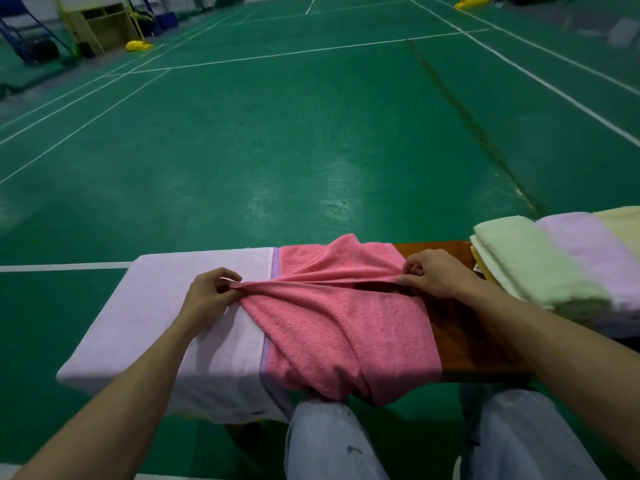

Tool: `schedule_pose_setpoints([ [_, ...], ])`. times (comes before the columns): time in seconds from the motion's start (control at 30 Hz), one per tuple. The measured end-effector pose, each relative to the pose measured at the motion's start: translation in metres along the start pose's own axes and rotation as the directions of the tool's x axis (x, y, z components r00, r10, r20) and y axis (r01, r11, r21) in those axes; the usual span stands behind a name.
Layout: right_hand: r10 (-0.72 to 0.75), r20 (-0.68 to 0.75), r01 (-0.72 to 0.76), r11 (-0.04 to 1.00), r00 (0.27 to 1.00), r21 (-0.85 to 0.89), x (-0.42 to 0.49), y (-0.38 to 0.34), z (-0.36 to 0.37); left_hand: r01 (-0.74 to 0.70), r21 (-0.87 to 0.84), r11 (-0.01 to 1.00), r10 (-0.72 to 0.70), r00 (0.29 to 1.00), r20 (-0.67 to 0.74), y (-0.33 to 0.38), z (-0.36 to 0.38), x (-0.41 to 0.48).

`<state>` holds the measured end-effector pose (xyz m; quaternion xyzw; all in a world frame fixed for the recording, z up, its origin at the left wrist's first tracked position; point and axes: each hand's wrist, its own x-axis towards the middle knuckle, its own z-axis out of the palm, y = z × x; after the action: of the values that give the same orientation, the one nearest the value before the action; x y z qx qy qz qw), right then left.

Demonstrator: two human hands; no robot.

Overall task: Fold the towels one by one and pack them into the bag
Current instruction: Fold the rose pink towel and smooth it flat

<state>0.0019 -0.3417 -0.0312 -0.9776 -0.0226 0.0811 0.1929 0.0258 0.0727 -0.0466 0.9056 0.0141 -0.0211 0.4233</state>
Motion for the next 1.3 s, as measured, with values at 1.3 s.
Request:
schedule_pose_setpoints([
  [1.3,-0.135,-0.038,0.139,0.979,0.990,0.151,-0.024,0.017,-0.001,0.110,-0.224,0.968,-0.109,0.994,0.018,0.024,-0.004,-0.016],
])
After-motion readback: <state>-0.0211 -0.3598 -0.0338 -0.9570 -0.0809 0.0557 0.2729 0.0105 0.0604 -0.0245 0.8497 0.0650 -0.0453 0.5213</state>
